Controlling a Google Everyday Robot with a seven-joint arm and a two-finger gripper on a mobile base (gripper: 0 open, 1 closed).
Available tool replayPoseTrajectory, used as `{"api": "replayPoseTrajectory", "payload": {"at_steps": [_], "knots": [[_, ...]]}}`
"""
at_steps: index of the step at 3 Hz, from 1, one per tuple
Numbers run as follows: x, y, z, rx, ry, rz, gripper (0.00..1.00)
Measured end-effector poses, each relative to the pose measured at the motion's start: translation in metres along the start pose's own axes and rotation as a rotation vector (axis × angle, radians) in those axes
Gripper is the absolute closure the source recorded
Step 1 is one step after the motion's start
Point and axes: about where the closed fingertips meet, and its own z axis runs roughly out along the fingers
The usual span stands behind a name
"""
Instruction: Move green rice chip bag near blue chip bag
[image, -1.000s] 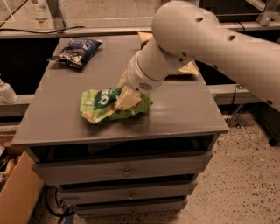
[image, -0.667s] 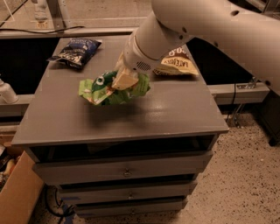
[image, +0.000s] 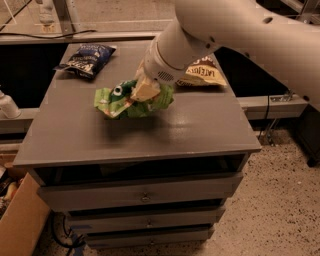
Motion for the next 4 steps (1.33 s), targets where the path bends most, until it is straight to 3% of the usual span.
{"api": "replayPoseTrajectory", "payload": {"at_steps": [2,4], "knots": [[0.03,-0.093,0.039,0.153,0.035,-0.007,1.0],[0.005,-0.203,0.071,0.274,0.008,-0.09,1.0]]}}
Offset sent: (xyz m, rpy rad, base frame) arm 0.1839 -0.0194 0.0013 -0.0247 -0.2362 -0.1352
